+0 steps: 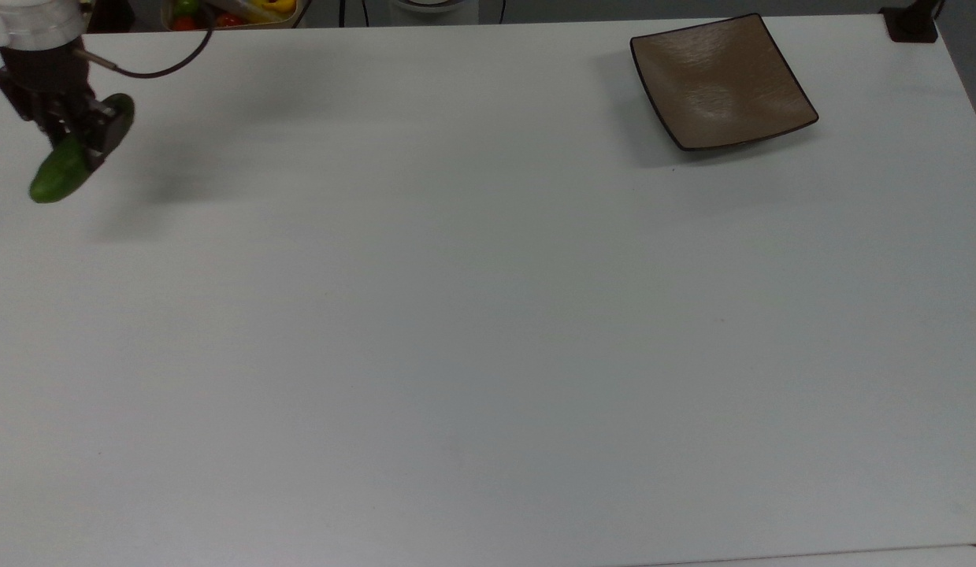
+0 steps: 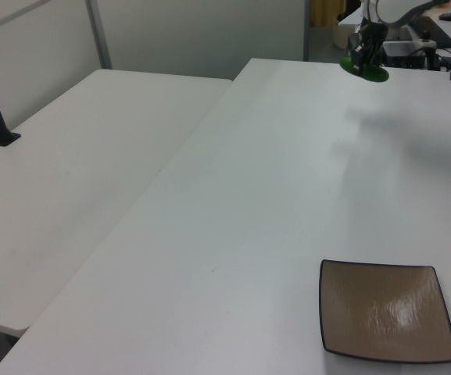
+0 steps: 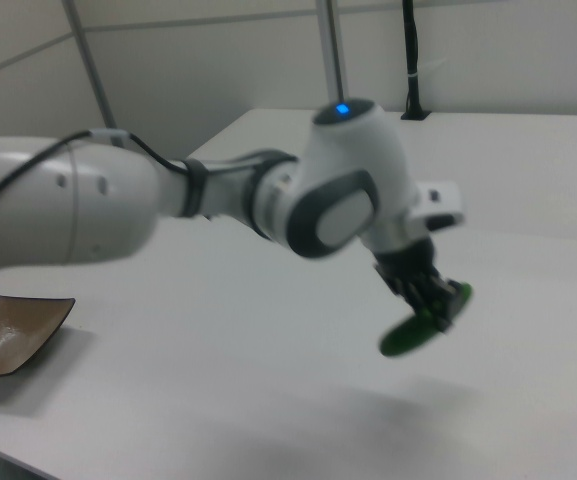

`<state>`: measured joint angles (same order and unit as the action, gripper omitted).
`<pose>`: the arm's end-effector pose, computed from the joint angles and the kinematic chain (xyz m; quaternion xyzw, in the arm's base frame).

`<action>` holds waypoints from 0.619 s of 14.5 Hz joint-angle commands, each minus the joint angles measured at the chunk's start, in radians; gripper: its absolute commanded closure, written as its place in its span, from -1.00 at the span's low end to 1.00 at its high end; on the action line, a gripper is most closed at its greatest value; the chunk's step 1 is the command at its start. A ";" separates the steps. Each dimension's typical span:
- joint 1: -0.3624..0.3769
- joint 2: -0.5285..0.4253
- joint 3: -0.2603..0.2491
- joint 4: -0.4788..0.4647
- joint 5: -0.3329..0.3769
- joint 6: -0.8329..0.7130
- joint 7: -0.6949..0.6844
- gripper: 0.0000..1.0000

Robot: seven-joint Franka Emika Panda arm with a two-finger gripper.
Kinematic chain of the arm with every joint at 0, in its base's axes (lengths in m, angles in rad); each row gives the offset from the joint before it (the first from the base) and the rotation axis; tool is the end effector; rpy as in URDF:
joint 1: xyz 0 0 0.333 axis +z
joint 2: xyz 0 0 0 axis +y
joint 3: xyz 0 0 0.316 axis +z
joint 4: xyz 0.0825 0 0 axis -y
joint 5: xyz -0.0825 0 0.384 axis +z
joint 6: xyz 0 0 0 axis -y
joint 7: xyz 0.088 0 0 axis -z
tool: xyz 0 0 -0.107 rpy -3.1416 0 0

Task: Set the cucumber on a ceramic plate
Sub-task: 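Lift the cucumber and carry it toward the brown square plate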

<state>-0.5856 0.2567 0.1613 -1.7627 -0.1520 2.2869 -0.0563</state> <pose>0.5919 -0.2800 0.4476 0.9791 -0.1453 0.1210 0.0746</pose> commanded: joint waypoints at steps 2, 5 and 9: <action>0.081 -0.103 0.050 -0.026 0.069 -0.167 0.093 0.76; 0.124 -0.149 0.092 -0.014 0.146 -0.263 0.122 0.76; 0.197 -0.181 0.159 0.009 0.215 -0.378 0.183 0.76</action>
<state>-0.4414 0.1080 0.2982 -1.7563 0.0277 1.9857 0.0692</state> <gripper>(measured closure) 0.581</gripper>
